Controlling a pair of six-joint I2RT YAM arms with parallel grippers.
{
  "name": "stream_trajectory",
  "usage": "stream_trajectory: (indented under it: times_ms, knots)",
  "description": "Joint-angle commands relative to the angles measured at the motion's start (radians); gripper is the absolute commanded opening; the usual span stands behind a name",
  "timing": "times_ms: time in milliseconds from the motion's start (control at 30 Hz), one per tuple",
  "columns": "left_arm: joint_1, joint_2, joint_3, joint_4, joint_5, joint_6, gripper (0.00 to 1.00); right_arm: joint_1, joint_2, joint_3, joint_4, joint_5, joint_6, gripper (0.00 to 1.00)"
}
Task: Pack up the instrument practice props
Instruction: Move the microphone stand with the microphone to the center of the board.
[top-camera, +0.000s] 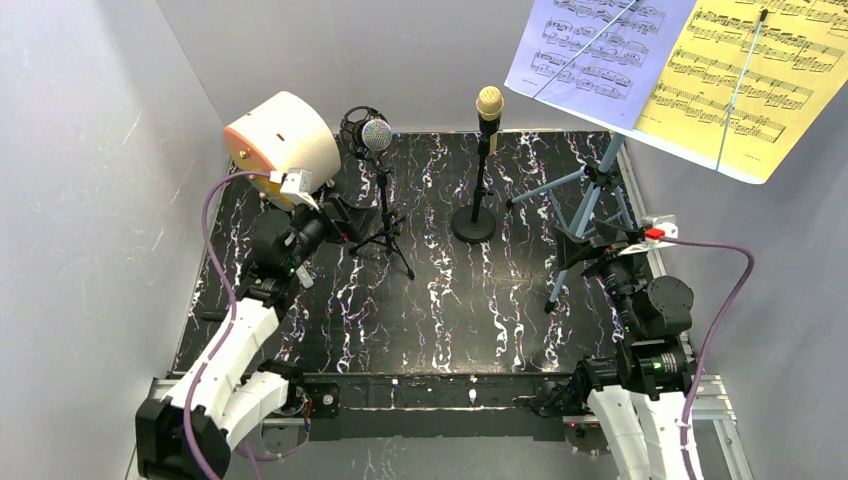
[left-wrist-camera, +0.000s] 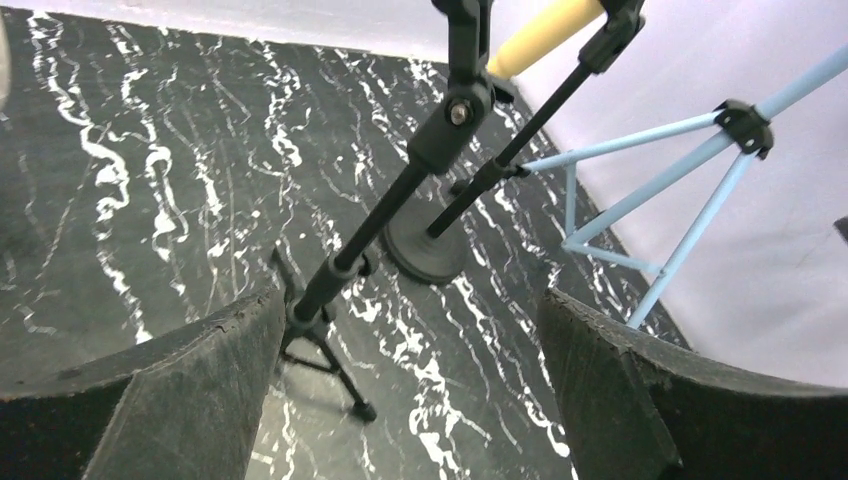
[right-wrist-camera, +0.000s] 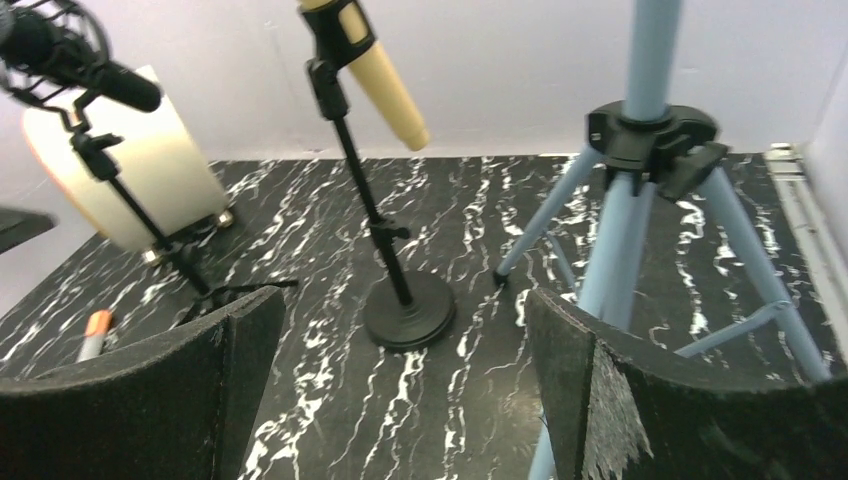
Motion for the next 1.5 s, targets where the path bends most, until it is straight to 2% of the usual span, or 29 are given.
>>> stream_trajectory:
  times_ms: [0,133,300,500,600,667,733,867,1100,1333,1467]
  knots:
    - [-0.007,0.105,0.042,0.275,0.046,-0.094,0.93,0.005,0.019,0.065,-0.036,-0.159,0.018,0.99]
    - [-0.013,0.22,0.061,0.408,0.036,-0.073,0.93,0.005,0.044,0.066,-0.035,-0.289,0.001,0.99]
    - [-0.028,0.326,0.07,0.507,0.088,0.072,0.9,0.004,0.076,0.053,0.013,-0.41,0.015,0.99]
    - [-0.034,0.393,0.033,0.59,0.076,0.169,0.92,0.004,0.133,0.051,0.035,-0.47,0.03,0.99]
    - [-0.036,0.4,0.019,0.637,0.071,0.187,0.98,0.005,0.152,0.058,0.032,-0.495,0.026,0.99]
    - [-0.039,0.412,0.021,0.651,0.091,0.22,0.98,0.005,0.16,0.055,0.031,-0.479,0.022,0.99]
    - [-0.039,0.424,0.024,0.659,0.115,0.263,0.9,0.005,0.167,0.05,0.036,-0.48,0.02,0.99]
    - [-0.038,0.48,0.047,0.686,0.23,0.311,0.66,0.005,0.182,0.047,0.053,-0.497,0.018,0.99]
    - [-0.043,0.569,0.088,0.752,0.282,0.319,0.51,0.005,0.219,0.065,0.062,-0.568,0.01,0.99]
    - [-0.048,0.579,0.088,0.757,0.375,0.353,0.17,0.012,0.271,0.062,0.079,-0.679,0.006,0.99]
    - [-0.058,0.593,0.099,0.756,0.467,0.336,0.08,0.032,0.302,0.079,0.058,-0.693,-0.002,0.99]
